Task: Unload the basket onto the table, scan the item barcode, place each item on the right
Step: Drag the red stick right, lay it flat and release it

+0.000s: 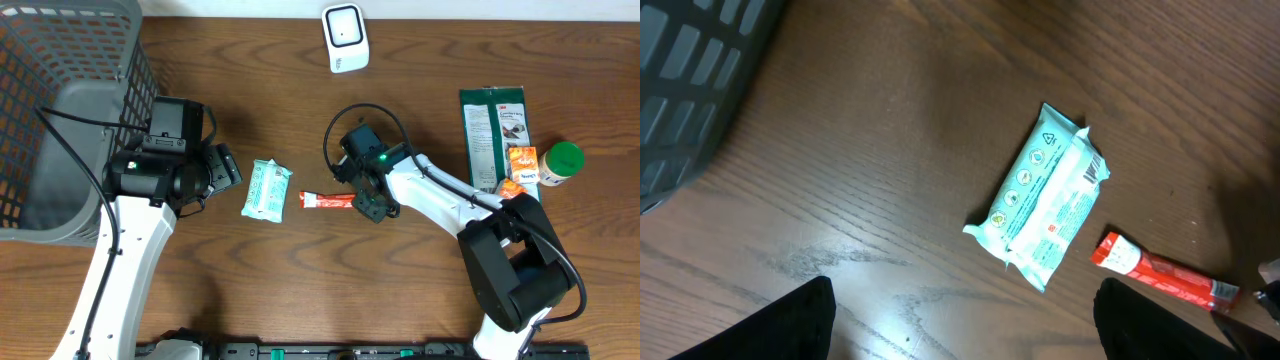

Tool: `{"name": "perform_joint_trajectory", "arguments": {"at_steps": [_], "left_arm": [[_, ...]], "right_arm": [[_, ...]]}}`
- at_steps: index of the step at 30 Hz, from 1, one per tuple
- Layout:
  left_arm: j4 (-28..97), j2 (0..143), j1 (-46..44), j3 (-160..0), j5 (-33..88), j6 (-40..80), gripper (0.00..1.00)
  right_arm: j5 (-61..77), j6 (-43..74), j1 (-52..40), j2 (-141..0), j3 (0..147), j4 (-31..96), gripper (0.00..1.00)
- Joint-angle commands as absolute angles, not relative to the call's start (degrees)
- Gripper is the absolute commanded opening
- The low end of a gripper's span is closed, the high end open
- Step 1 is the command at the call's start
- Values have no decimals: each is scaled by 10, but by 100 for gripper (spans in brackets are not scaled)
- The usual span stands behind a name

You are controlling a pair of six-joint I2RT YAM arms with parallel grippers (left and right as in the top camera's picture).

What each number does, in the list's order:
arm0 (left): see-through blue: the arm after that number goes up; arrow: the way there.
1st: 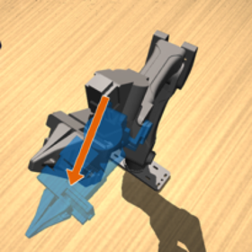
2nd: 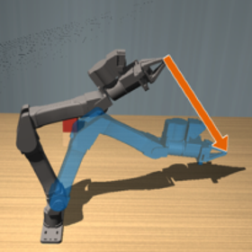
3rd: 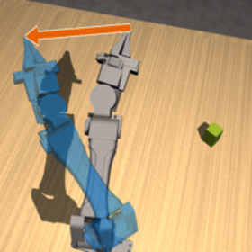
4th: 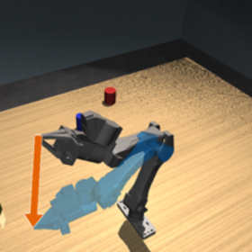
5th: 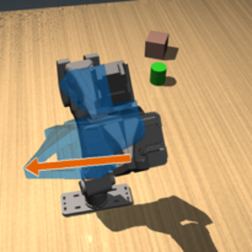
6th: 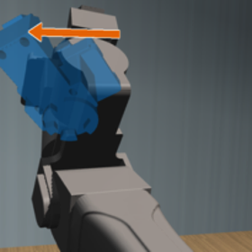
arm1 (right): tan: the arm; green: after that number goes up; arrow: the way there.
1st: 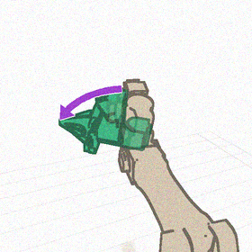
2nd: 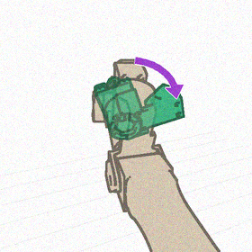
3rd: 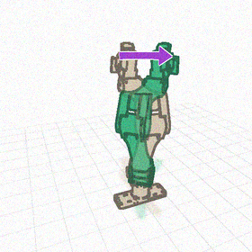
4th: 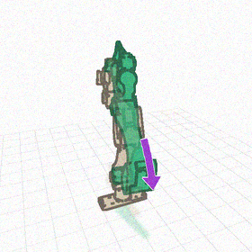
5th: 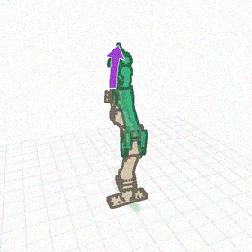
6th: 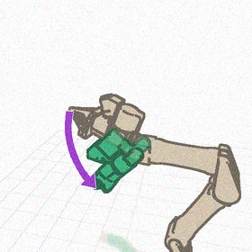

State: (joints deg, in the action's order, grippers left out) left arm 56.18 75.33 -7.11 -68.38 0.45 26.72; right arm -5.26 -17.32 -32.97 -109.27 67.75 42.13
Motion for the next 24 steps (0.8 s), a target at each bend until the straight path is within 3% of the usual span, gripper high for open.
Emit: {"name": "perform_joint_trajectory", "arguments": {"at_steps": [1,9,12,13,15,17,18,19,22,24], "left_arm": [[563,752,-68,-687,-3,262,83],[559,752,-68,-687,-3,262,83],[536,752,-68,-687,-3,262,90],[537,752,-68,-687,-2,262,91],[538,752,-68,-687,-2,262,91],[538,752,-68,-687,-1,262,91],[538,752,-68,-687,13,262,86],[538,752,-68,-687,33,262,80],[537,752,-68,-687,76,262,59],[536,755,-73,-687,77,261,51]], "right_arm": [[-18,-140,-326,-1064,688,419,40],[-7,-67,-299,-994,690,414,41],[55,-47,-277,-976,690,422,58],[83,-39,-270,-976,690,425,58],[134,-32,-259,-977,688,431,45],[156,-32,-251,-979,681,434,19],[155,-32,-251,-980,675,436,10],[155,-32,-251,-981,671,436,5],[156,-23,-254,-985,658,435,3],[156,-21,-259,-986,648,434,2]]}}
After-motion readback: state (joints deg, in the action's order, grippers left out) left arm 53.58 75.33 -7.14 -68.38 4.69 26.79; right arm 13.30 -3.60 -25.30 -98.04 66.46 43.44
